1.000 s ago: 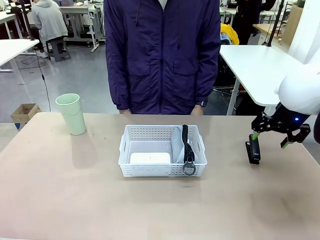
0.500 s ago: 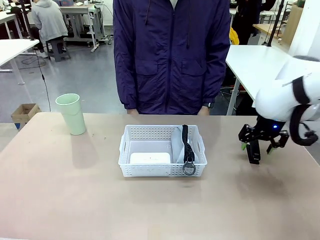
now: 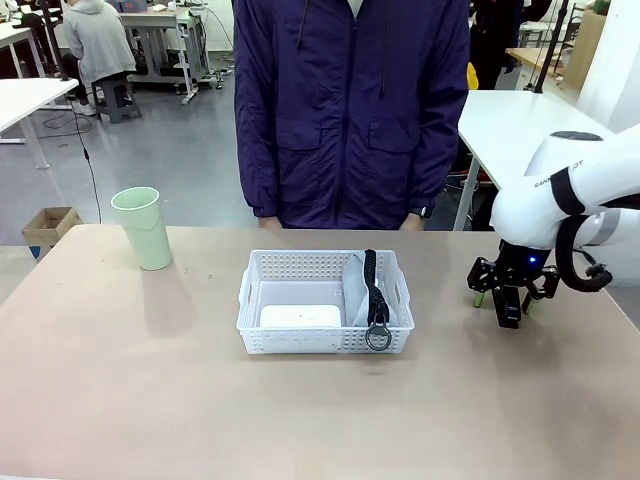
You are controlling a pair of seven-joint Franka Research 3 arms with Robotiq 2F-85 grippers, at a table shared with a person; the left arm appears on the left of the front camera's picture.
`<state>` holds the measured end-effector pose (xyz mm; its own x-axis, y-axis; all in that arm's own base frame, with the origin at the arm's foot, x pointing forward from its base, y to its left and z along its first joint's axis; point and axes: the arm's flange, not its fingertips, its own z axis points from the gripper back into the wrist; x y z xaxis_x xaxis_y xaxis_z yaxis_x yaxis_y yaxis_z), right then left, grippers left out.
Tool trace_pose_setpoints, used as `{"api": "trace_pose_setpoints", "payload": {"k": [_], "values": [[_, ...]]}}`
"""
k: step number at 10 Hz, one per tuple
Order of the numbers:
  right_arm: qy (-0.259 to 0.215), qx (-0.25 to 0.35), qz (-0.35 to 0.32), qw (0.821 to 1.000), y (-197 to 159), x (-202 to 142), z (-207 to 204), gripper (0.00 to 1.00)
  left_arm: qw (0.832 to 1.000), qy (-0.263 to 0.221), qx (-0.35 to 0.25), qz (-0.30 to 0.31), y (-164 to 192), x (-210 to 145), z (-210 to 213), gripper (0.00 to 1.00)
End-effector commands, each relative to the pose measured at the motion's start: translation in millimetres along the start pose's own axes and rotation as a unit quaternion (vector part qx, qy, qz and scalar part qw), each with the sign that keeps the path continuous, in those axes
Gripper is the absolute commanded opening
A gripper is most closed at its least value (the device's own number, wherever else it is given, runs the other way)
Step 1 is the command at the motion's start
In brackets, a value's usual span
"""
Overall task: Efficiently arrange items inside the basket to fit them all.
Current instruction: Pick up the Stapler and place it inside the Organizing basket.
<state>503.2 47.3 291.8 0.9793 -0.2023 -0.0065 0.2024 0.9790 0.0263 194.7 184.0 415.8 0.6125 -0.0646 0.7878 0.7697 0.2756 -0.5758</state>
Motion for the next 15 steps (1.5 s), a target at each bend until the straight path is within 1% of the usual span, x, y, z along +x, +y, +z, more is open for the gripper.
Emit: {"api": "trace_pose_setpoints", "payload": {"k": [1, 3, 4, 5, 6, 7, 8, 9, 14, 15], "values": [[-0.003, -0.013, -0.020, 1.000, 3.6, 1.7, 5.7, 1.00, 1.000, -0.012, -0.004, -0.012, -2.5, 1.8, -1.9, 1.00], [-0.006, -0.019, -0.031, 0.999, 1.1, 3.4, 2.8, 1.00, 1.000, -0.012, -0.004, -0.012, -2.5, 1.8, -1.9, 1.00], [-0.016, -0.009, -0.034, 0.999, 0.6, 3.0, 4.6, 1.00, 1.000, -0.012, -0.004, -0.012, -2.5, 1.8, -1.9, 1.00], [-0.024, -0.013, -0.039, 0.999, -1.0, 1.9, 6.1, 0.41, 1.000, -0.012, -0.004, -0.012, -2.5, 1.8, -1.9, 1.00], [-0.025, -0.012, -0.040, 0.999, -0.9, 1.7, 5.5, 0.41, 1.000, -0.012, -0.004, -0.012, -2.5, 1.8, -1.9, 1.00], [-0.027, -0.011, -0.040, 0.999, -1.3, 2.0, 5.0, 0.00, 1.000, -0.012, -0.004, -0.012, -2.5, 1.8, -1.9, 1.00], [-0.030, -0.012, -0.040, 0.999, -1.1, 1.3, 5.6, 0.39, 1.000, -0.012, -0.004, -0.012, -2.5, 1.8, -1.9, 1.00], [-0.029, -0.015, -0.042, 0.999, -1.0, 1.7, 5.3, 0.00, 1.000, -0.012, -0.004, -0.012, -2.5, 1.8, -1.9, 1.00], [-0.033, -0.026, -0.039, 0.998, -2.3, -2.6, 14.5, 0.00, 1.000, -0.012, -0.004, -0.012, -2.5, 1.8, -1.9, 1.00], [-0.028, -0.030, -0.016, 0.999, 2.6, -2.1, 27.3, 0.00, 1.000, -0.012, -0.004, -0.012, -2.5, 1.8, -1.9, 1.00]]}}
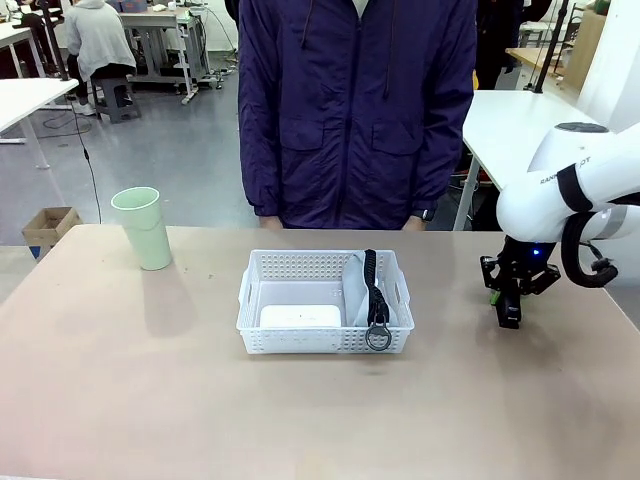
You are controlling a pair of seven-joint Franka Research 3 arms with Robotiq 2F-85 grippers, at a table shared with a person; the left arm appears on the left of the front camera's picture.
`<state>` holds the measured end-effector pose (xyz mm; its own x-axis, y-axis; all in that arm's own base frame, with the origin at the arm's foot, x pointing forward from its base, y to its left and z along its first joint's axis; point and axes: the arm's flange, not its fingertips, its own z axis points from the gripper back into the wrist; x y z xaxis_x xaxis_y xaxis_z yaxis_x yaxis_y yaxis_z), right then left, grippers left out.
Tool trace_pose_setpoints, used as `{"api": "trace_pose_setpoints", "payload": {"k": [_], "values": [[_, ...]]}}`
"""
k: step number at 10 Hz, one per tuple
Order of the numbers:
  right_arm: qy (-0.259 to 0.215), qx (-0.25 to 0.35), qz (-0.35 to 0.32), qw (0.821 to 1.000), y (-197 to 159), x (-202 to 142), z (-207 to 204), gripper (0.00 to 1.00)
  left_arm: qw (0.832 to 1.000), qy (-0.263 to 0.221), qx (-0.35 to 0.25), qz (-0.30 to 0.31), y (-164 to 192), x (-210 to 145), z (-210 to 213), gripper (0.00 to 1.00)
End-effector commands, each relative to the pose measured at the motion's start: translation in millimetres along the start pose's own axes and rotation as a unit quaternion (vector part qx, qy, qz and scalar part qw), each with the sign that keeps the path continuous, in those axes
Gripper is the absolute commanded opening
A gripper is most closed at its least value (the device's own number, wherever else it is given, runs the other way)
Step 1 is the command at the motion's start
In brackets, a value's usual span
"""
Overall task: Efficiently arrange items inside the basket to fit them all.
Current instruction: Pick up the Stapler and place it inside the Organizing basket.
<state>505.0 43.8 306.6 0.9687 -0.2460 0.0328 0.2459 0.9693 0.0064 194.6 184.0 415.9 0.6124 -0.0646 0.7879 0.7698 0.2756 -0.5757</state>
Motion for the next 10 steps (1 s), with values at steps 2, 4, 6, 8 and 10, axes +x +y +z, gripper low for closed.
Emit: {"api": "trace_pose_setpoints", "payload": {"k": [2, 4, 6, 8, 10], "values": [[-0.015, -0.031, 0.069, 0.997, 30.5, -11.3, 60.5, 0.00, 1.000, -0.012, -0.004, -0.012, -2.5, 1.9, -1.9, 1.00], [-0.032, -0.052, 0.156, 0.986, 84.5, -31.9, 112.4, 0.00, 1.000, -0.012, -0.004, -0.012, -2.5, 1.9, -1.9, 1.00], [-0.037, -0.066, 0.244, 0.967, 147.6, -49.2, 142.3, 0.00, 1.000, -0.012, -0.004, -0.012, -2.5, 1.9, -1.9, 1.00], [-0.026, -0.078, 0.329, 0.941, 217.7, -66.4, 146.8, 0.00, 1.000, -0.012, -0.004, -0.012, -2.5, 1.9, -1.9, 1.00], [-0.009, -0.080, 0.392, 0.916, 270.7, -78.0, 138.9, 0.00, 1.000, -0.012, -0.004, -0.012, -2.5, 1.9, -1.9, 1.00]]}}
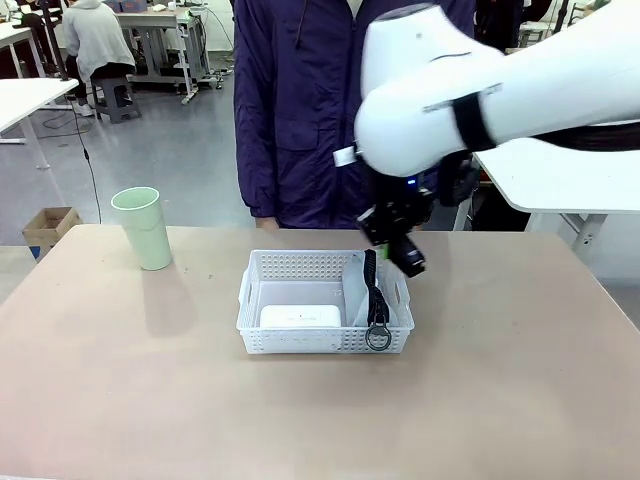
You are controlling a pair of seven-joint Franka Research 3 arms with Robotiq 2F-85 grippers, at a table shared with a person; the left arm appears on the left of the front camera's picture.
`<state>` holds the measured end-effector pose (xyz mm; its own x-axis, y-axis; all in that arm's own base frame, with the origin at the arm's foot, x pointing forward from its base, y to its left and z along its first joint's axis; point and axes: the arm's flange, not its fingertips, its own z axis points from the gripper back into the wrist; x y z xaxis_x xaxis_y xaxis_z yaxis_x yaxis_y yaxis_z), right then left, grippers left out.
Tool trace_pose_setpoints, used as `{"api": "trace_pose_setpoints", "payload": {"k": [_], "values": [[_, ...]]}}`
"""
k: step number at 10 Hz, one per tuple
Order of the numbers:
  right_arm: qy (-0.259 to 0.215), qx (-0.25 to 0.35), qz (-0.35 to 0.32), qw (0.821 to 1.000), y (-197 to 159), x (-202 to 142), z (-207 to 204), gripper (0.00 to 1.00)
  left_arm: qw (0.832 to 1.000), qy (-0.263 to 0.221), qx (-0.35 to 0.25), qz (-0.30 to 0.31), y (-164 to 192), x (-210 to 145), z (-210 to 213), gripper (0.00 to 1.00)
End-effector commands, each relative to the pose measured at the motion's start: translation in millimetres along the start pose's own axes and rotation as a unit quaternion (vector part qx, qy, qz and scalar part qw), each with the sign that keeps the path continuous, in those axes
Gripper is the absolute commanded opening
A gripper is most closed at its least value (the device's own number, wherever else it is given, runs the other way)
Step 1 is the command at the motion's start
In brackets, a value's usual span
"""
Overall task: Efficiently arrange items inside the basket to fit them all.
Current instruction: Pick up the Stapler and place it inside the Organizing basket.
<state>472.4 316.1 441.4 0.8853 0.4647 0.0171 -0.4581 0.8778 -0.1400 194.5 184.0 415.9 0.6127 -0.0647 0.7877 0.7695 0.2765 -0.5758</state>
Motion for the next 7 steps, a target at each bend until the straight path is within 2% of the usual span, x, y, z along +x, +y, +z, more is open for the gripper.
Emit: {"api": "trace_pose_setpoints", "payload": {"k": [1, 3, 5, 7], "values": [[0.018, 0.008, 0.065, 0.998, 19.7, 32.0, -0.1, 0.00, 1.000, -0.012, -0.004, -0.012, -2.3, 1.9, -1.9, 1.00], [0.014, 0.062, 0.075, 0.995, 53.1, 45.4, -3.6, 0.00, 1.000, -0.012, -0.004, -0.012, -2.3, 1.9, -1.9, 1.00], [-0.014, 0.105, 0.078, 0.991, 76.1, 53.9, -9.7, 0.00, 1.000, -0.012, -0.004, -0.012, -2.3, 1.9, -1.9, 1.00], [0.013, 0.135, 0.163, 0.977, 92.9, 55.9, -23.3, 0.00, 1.000, -0.012, -0.004, -0.012, -2.3, 1.9, -1.9, 1.00]]}}
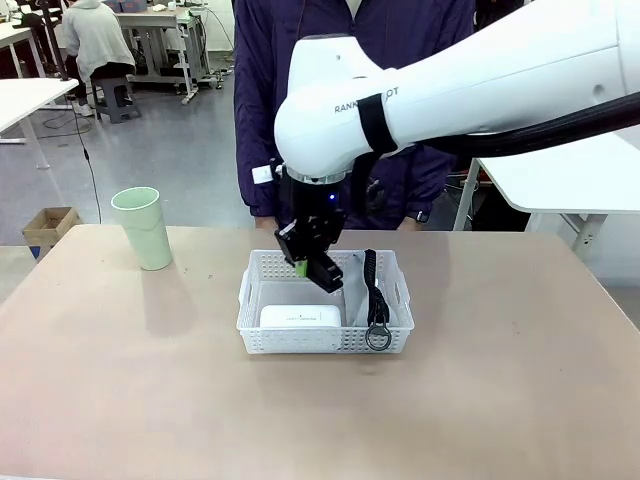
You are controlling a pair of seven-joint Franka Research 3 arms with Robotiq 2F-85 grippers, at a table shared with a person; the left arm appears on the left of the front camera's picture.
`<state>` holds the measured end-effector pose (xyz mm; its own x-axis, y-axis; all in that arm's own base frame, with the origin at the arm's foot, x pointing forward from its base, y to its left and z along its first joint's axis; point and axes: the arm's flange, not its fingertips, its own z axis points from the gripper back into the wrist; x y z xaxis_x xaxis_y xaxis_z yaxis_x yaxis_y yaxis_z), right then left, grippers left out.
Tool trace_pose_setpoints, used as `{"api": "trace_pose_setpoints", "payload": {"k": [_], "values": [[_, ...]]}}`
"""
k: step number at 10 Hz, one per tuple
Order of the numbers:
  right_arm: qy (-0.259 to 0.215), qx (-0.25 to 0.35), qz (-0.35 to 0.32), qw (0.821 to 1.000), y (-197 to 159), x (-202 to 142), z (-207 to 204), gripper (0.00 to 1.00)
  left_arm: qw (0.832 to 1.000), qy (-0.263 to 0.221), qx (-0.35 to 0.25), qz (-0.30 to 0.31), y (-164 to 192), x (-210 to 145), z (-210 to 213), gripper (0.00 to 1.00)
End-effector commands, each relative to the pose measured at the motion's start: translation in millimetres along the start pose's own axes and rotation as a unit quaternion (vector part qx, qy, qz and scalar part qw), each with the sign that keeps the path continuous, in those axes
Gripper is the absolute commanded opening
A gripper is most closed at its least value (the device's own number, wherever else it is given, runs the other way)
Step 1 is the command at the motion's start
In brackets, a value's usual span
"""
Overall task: Efficiently arrange items inside the basket to fit them all.
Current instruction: Pick up the Stapler and place it inside the Organizing basket.
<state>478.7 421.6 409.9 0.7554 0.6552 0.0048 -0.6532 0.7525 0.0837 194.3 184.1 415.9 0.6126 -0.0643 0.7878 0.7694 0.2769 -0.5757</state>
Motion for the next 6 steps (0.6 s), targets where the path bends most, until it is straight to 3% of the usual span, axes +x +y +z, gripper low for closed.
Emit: {"api": "trace_pose_setpoints", "payload": {"k": [1, 3, 6], "values": [[0.022, 0.037, 0.077, 0.996, -0.8, 0.6, -9.7, 0.00, 1.000, -0.012, -0.004, -0.012, -2.2, 2.0, -2.1, 1.00], [0.049, 0.025, 0.129, 0.990, -8.1, 3.9, -28.6, 0.00, 1.000, -0.012, -0.004, -0.012, -2.2, 2.0, -2.1, 1.00], [0.045, 0.000, 0.198, 0.979, -17.5, 8.7, -45.2, 0.00, 1.000, -0.012, -0.004, -0.012, -2.2, 2.0, -2.1, 1.00]]}}
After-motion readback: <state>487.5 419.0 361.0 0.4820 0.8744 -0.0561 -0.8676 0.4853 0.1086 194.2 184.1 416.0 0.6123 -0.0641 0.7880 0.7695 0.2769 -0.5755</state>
